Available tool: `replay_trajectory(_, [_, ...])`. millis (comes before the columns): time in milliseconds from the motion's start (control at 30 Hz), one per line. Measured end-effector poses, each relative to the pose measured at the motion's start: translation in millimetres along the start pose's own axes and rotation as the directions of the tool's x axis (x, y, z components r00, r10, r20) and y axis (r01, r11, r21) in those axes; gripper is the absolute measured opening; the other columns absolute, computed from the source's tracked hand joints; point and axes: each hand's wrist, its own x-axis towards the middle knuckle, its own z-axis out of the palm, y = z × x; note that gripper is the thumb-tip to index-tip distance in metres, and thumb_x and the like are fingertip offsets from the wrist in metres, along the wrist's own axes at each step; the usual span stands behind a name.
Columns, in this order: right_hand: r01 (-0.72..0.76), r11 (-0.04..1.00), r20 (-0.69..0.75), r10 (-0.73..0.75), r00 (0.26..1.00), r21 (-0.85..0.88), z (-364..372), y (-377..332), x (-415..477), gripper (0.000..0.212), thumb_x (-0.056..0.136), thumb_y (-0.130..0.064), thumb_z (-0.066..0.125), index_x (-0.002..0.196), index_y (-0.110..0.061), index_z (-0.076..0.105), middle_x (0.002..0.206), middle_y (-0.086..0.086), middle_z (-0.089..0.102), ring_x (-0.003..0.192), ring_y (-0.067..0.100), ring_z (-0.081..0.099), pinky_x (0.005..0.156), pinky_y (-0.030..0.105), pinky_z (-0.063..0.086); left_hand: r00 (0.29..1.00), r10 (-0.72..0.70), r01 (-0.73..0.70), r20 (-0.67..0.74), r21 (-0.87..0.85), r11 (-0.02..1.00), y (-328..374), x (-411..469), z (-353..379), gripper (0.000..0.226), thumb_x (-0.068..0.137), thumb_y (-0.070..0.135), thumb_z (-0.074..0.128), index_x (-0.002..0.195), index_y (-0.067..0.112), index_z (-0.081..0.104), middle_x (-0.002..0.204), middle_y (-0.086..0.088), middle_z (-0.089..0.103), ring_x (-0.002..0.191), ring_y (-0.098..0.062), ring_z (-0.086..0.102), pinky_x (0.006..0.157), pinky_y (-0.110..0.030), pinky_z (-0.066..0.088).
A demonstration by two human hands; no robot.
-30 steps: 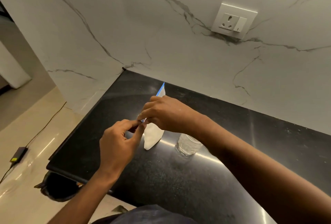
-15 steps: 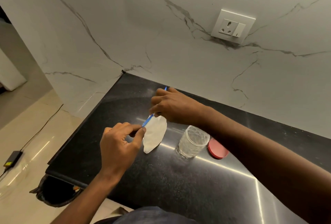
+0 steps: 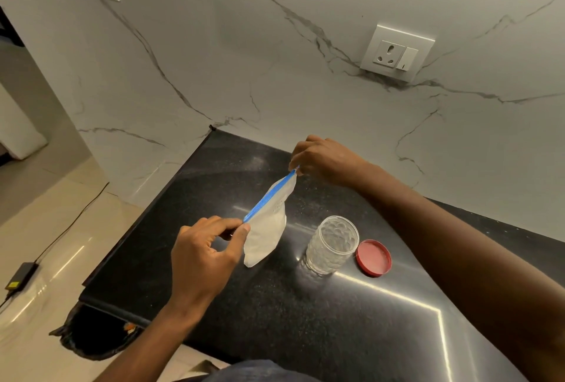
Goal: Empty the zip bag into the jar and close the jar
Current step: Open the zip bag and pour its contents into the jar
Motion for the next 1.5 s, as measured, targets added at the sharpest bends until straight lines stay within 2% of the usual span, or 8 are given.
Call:
replay_trajectory(133, [-0.195, 0.831, -0.189, 0.336, 0.923, 0.520, 6, -13, -14, 0.031, 0.096, -0.018, 0.074, 0.127, -0.016, 0.071, 0.110, 0.004, 0.075, 0.092, 0.016, 0.068, 0.080, 0.036, 0.057, 0.988, -0.116, 0.135, 0.103, -0.201, 0.970, 11, 15, -13, 0.021, 0.088, 0.059, 0.075, 0.100, 0.043, 0.075, 0.097, 0.023, 0.077, 0.091, -0.002, 0.073, 0.074, -0.014, 0.059])
replay_trajectory(233, [-0.196, 0.323, -0.051, 0.622, 0.782, 0.926, 22, -49, -28, 0.026, 0.095, -0.032, 0.077, 0.095, -0.006, 0.075, 0.079, 0.010, 0.078, 0.059, 0.015, 0.072, 0.053, 0.028, 0.057, 0.962, -0.183, 0.230, 0.204, -0.238, 0.944, 19, 53, -11, 0.006, 0.092, 0.052, 0.072, 0.098, 0.052, 0.073, 0.100, 0.038, 0.073, 0.099, 0.011, 0.070, 0.075, -0.007, 0.054])
replay_trajectory(433, [-0.212, -0.166, 0.268, 0.680, 0.683, 0.963, 52, -95, -20, 0.030, 0.097, -0.031, 0.073, 0.090, -0.002, 0.077, 0.072, 0.013, 0.077, 0.056, 0.024, 0.075, 0.051, 0.029, 0.059, 0.798, -0.229, 0.341, 0.558, -0.104, 0.934, 27, 113, 20, 0.014, 0.094, 0.026, 0.078, 0.085, 0.036, 0.079, 0.089, 0.009, 0.080, 0.076, -0.002, 0.077, 0.063, -0.017, 0.059])
replay_trajectory(767, [-0.172, -0.106, 0.194, 0.728, 0.657, 0.979, 54, -95, -35, 0.021, 0.099, -0.017, 0.069, 0.083, -0.004, 0.073, 0.066, 0.012, 0.076, 0.052, 0.024, 0.074, 0.049, 0.029, 0.059, 0.918, -0.066, -0.002, 0.391, 0.170, 0.985, 25, 121, 30, 0.011, 0.089, 0.014, 0.082, 0.100, 0.015, 0.080, 0.085, 0.005, 0.076, 0.067, 0.003, 0.064, 0.053, -0.003, 0.043])
replay_trajectory(1033, [-0.121, -0.130, 0.178, 0.705, 0.686, 0.984, 46, -99, -54, 0.015, 0.099, -0.011, 0.068, 0.088, -0.001, 0.072, 0.069, 0.014, 0.076, 0.056, 0.027, 0.074, 0.053, 0.030, 0.060, 0.901, 0.050, -0.208, 0.430, 0.328, 0.922, 52, 129, 18, 0.003, 0.096, 0.025, 0.076, 0.094, 0.023, 0.074, 0.086, 0.003, 0.075, 0.071, -0.008, 0.066, 0.068, -0.030, 0.060])
replay_trajectory(1167, [-0.102, -0.060, 0.115, 0.684, 0.720, 0.993, 50, -103, -51, 0.020, 0.105, -0.014, 0.061, 0.091, -0.009, 0.074, 0.071, 0.005, 0.078, 0.061, 0.023, 0.077, 0.056, 0.030, 0.063, 0.768, -0.145, -0.081, 0.624, 0.319, 0.944, 84, 121, 42, 0.056, 0.102, 0.057, 0.057, 0.060, 0.020, 0.065, 0.050, 0.005, 0.055, 0.045, -0.006, 0.046, 0.050, -0.021, 0.035])
replay_trajectory(1300, [-0.103, -0.016, 0.087, 0.665, 0.742, 0.995, 56, -108, -51, 0.025, 0.106, -0.010, 0.057, 0.091, -0.018, 0.074, 0.075, 0.001, 0.079, 0.063, 0.017, 0.077, 0.056, 0.026, 0.062, 0.654, -0.320, 0.091, 0.686, 0.348, 0.933, 90, 130, 68, 0.057, 0.105, 0.055, 0.053, 0.083, 0.006, 0.073, 0.073, -0.009, 0.068, 0.068, -0.018, 0.064, 0.071, -0.029, 0.054])
replay_trajectory(1500, [-0.036, -0.133, 0.118, 0.679, 0.725, 0.990, 55, -86, -71, 0.013, 0.101, -0.015, 0.068, 0.101, -0.007, 0.078, 0.087, 0.013, 0.079, 0.069, 0.021, 0.076, 0.062, 0.029, 0.062, 0.763, -0.273, 0.157, 0.586, 0.242, 0.958, 83, 141, 62, 0.038, 0.102, 0.024, 0.062, 0.070, 0.005, 0.073, 0.072, -0.019, 0.069, 0.057, -0.018, 0.051, 0.056, -0.028, 0.040])
